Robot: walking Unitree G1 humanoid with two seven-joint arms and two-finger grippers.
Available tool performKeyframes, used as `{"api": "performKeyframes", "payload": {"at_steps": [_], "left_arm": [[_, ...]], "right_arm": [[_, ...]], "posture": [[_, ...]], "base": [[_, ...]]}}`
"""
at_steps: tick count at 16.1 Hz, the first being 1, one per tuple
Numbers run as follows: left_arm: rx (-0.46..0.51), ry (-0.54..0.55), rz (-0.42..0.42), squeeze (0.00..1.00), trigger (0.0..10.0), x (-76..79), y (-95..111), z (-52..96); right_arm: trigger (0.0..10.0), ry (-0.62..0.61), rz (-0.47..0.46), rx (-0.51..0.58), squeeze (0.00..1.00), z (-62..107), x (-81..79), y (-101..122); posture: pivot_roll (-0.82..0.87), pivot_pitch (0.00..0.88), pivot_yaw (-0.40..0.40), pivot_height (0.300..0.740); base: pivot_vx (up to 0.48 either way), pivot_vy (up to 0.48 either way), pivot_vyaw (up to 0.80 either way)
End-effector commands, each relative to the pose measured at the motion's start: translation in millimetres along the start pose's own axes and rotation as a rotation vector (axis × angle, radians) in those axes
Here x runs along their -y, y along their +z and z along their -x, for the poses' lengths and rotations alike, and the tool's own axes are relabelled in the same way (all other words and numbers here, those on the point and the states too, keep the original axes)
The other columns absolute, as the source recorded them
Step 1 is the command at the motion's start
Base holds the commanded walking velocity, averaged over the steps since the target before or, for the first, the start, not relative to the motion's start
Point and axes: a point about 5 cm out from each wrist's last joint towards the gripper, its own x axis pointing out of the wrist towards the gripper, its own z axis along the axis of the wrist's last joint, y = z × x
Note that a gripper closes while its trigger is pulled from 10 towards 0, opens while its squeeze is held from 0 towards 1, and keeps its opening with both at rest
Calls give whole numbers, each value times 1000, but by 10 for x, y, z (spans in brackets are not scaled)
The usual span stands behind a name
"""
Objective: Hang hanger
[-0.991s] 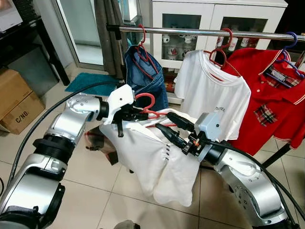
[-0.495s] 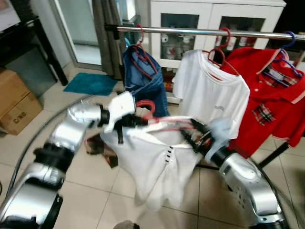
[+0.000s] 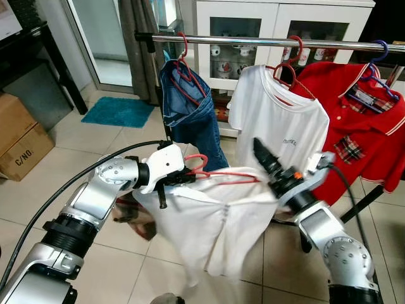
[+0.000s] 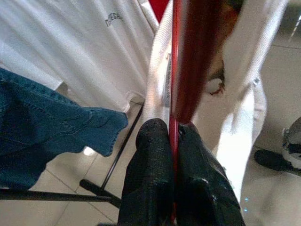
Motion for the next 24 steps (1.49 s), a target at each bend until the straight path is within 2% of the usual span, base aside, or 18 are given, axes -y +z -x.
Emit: {"api": "performKeyframes", "payload": {"at_steps": [1, 3, 4, 6, 7, 8, 9, 10, 11, 12, 16, 17, 18, 22, 23, 24], "left_arm": [[-7, 47, -14, 0, 0, -53, 26, 76], [-10, 52, -12, 0, 0, -41, 27, 86], [-15, 58, -10, 0, 0, -34, 22, 93], [-18, 62, -6, 0, 0, -40, 3, 109], [-21, 64, -5, 0, 0, -49, -8, 125], [-25, 69, -5, 0, 0, -62, -19, 151], [-27, 73, -5, 0, 0, -69, -24, 169], [-29, 75, -5, 0, 0, -70, -26, 175], [-34, 77, -4, 0, 0, -70, -38, 191], [-40, 80, -3, 0, 0, -71, -53, 210], [-86, 112, 39, 0, 0, -67, -176, 251], [-104, 125, 58, 0, 0, -62, -235, 264], [-115, 130, 73, 0, 0, -47, -284, 272], [-133, 130, 84, 0, 0, -10, -344, 264], [-139, 134, 83, 0, 0, -8, -357, 255], [-147, 138, 81, 0, 0, -11, -369, 249]], "right_arm": [[10000, 89, -107, 26, 1000, 48, -103, 59], [10000, 145, -218, 73, 1000, 82, -162, 124], [10000, 234, -319, 111, 1000, 134, -255, 220], [10000, 368, -352, 114, 1000, 209, -415, 294], [10000, 399, -325, 107, 812, 235, -469, 314], [10000, 341, -165, 61, 0, 223, -471, 301], [10000, 278, -15, 15, 0, 203, -443, 278], [10000, 253, 49, 8, 0, 194, -433, 277], [3294, 253, 72, 19, 0, 193, -442, 300], [0, 279, 0, 42, 0, 215, -463, 353], [0, 327, 13, 65, 0, 235, -501, 389], [3137, 333, 15, 64, 0, 243, -515, 389], [10000, 333, 16, 61, 0, 252, -523, 385], [10000, 331, 29, 54, 0, 246, -528, 372], [10000, 338, 18, 43, 1000, 237, -532, 356], [10000, 356, 1, 43, 1000, 237, -547, 357]], "posture": [[-75, 0, 61, 740], [-74, 0, 62, 740], [-76, 0, 65, 740], [-78, 0, 69, 740], [-79, 0, 71, 740], [-79, 0, 73, 740], [-79, 0, 75, 740], [-79, 0, 74, 740], [-79, 0, 73, 740], [-77, 0, 71, 740], [-76, 0, 69, 740], [-76, 0, 70, 740], [-76, 0, 70, 740], [-76, 0, 70, 740], [-77, 0, 71, 740], [-78, 0, 71, 740]], "base": [[0, 0, 0], [0, 0, 0], [0, 0, 0], [0, 0, 0], [0, 0, 0], [0, 0, 0], [0, 0, 0], [0, 0, 0], [0, 0, 0], [0, 0, 0], [0, 0, 0], [0, 0, 0], [0, 0, 0], [0, 0, 0], [0, 0, 0], [0, 0, 0]]}}
